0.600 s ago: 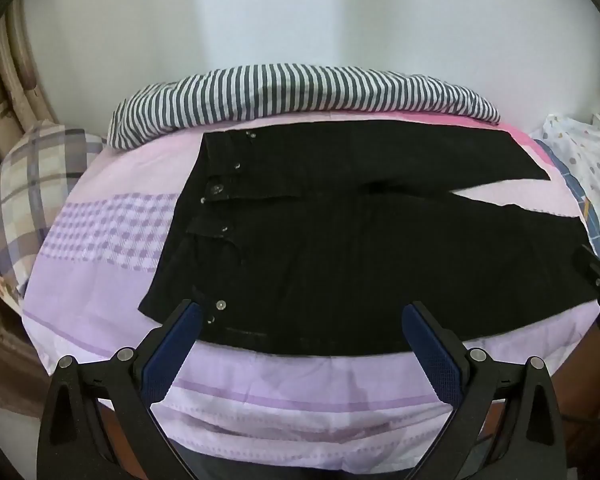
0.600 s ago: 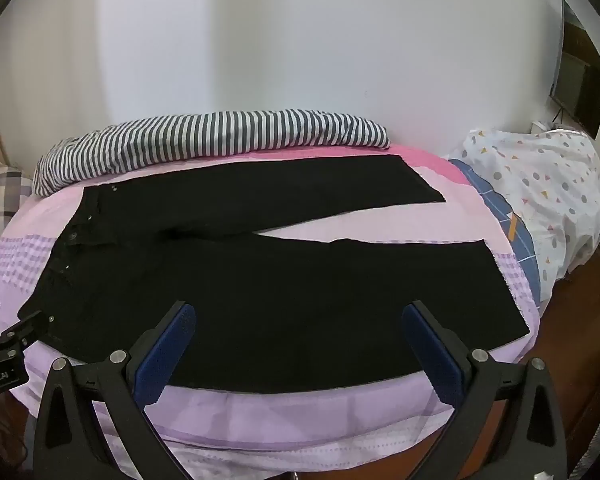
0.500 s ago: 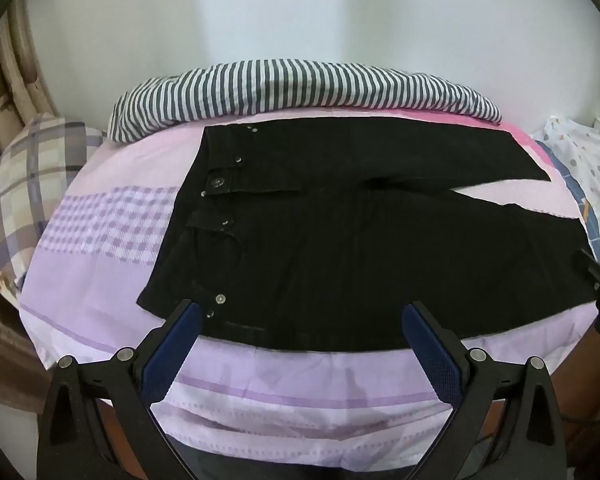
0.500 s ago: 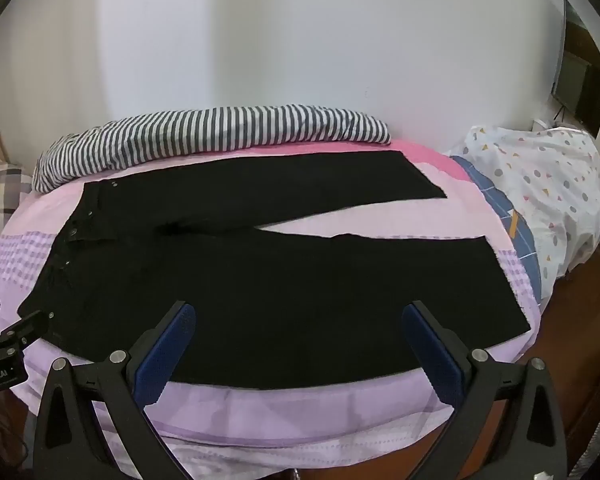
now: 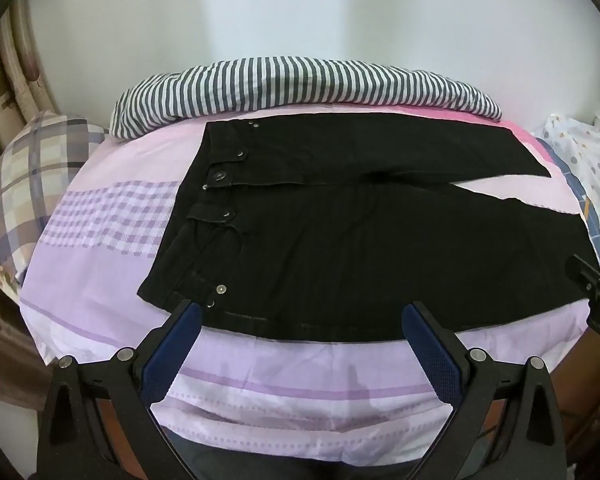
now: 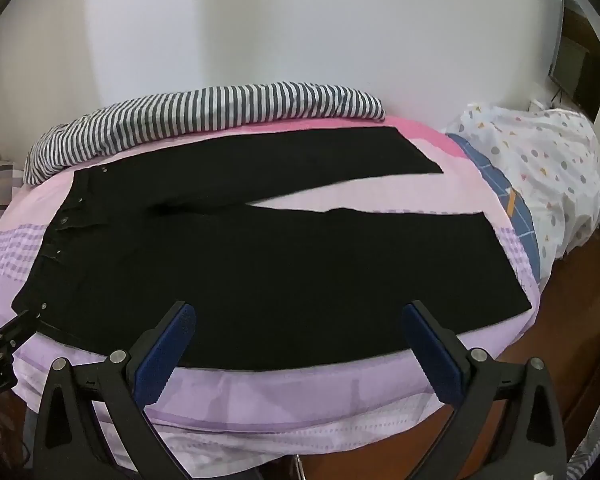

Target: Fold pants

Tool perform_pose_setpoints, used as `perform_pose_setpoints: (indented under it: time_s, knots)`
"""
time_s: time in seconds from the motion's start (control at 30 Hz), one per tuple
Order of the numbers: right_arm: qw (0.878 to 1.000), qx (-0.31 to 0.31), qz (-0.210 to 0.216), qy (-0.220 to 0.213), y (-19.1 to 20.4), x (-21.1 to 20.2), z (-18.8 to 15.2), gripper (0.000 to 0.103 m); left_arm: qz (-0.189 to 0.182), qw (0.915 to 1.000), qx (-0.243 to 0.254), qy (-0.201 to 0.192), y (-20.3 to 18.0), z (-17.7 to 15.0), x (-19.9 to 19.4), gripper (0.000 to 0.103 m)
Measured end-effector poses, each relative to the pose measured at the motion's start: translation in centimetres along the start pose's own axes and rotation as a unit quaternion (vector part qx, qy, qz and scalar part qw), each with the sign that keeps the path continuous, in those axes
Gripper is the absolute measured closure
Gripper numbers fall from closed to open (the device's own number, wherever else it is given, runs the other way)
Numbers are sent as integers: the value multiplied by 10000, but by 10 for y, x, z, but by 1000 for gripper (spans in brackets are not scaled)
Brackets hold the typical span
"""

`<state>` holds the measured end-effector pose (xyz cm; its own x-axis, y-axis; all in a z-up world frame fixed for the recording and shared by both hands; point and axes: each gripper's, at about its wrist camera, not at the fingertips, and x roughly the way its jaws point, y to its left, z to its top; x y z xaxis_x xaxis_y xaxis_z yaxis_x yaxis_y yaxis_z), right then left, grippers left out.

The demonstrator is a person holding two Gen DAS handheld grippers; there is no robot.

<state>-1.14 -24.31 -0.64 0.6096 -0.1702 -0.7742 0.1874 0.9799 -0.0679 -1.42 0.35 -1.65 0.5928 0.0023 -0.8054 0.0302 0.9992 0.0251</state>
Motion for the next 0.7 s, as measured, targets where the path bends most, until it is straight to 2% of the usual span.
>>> perform_pose_setpoints:
  time_s: [0.7]
  knots:
    - [9997,8,108,231,-4,10,-4,1,49,9999,-20,123,4,-1,8,3]
